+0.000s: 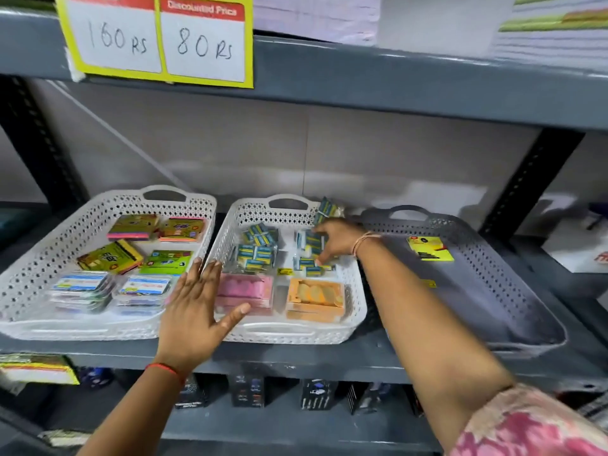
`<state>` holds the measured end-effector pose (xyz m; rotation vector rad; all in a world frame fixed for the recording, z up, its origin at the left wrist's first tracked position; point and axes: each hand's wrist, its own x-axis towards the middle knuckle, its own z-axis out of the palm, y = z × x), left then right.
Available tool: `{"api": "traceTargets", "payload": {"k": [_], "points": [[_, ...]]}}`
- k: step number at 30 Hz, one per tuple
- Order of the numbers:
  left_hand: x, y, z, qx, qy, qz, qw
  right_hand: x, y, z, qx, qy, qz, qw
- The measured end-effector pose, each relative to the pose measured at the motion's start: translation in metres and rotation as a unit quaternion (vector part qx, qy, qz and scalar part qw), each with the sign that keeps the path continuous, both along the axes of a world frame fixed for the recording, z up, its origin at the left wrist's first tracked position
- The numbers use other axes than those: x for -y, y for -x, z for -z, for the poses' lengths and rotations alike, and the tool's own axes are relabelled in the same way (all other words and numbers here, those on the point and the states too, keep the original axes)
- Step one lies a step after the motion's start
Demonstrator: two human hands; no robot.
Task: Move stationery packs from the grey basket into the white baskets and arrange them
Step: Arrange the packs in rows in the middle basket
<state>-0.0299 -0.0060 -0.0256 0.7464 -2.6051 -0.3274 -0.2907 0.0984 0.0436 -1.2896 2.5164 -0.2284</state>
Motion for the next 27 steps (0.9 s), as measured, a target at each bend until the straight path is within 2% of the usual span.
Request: {"api": "traceTargets", "payload": {"k": [6, 15, 18, 24, 27], "points": [[0.000, 0.001, -0.001, 0.005, 0.003, -0.003, 1.000, 0.022, 0.009, 0.042, -0.005, -0.056, 0.004, 0.998], [-0.001, 0.000, -0.003, 0.009, -0.002, 0.002, 1.000, 0.022, 0.008, 0.044, -0.023, -0.078, -0.009, 0.997], [0.002, -0.007, -0.007, 0.009, -0.008, 0.013, 1.000, 0.022, -0.001, 0.038, -0.041, -0.034, -0.011, 0.999], [0.019, -0.020, -0.014, 0.015, 0.004, -0.004, 1.000, 0.035, -0.011, 0.020, -0.005, 0.136, -0.004, 0.991], [0.021, -0.019, -0.008, 0.026, 0.011, 0.006, 1.000, 0.056, -0.012, 0.019, 0.011, 0.174, 0.018, 0.984]]}}
